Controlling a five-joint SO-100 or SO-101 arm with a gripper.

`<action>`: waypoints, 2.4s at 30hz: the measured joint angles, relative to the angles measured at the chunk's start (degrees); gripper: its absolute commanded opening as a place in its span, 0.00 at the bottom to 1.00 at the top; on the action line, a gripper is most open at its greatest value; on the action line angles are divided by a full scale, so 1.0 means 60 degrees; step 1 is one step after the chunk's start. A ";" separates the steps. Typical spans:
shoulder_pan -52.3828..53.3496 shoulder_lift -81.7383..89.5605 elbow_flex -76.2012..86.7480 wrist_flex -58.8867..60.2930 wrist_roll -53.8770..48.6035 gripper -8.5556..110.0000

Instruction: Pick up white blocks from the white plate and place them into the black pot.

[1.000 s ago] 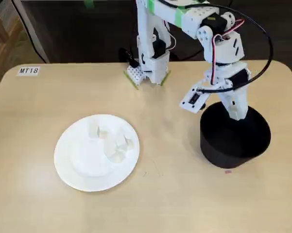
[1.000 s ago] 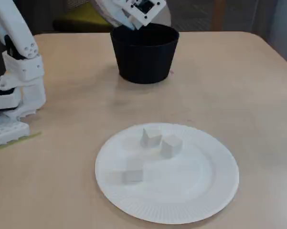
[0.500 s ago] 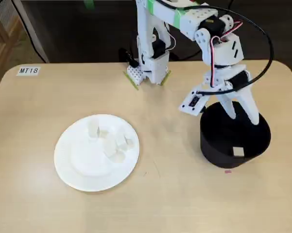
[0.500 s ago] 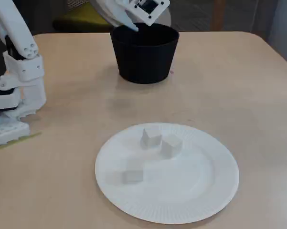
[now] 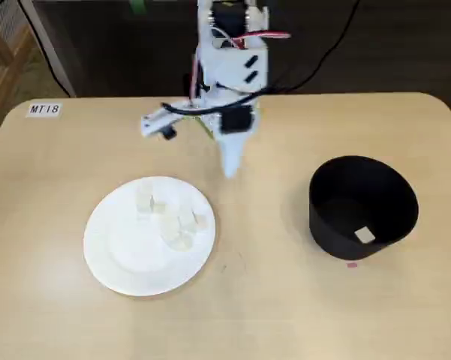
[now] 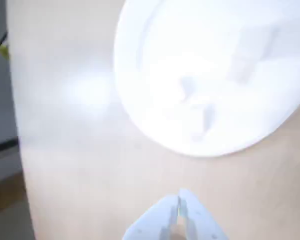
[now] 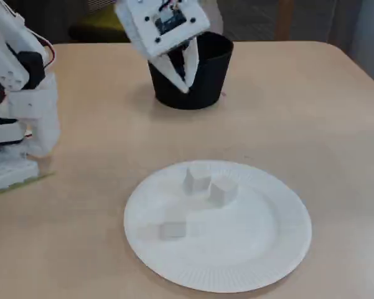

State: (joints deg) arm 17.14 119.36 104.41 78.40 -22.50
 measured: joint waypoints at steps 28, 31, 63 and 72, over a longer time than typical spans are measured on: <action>0.3164 -0.4951 -0.0542 -0.0425 -0.1377 0.36; 0.3193 -0.5127 -0.0630 -0.0483 -0.1377 0.36; 0.2358 -0.6445 -0.0791 -0.3149 0.0366 0.05; 0.0469 -0.3838 -0.0776 -0.3970 0.2212 0.05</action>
State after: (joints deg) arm 19.95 96.33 99.76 54.58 -9.23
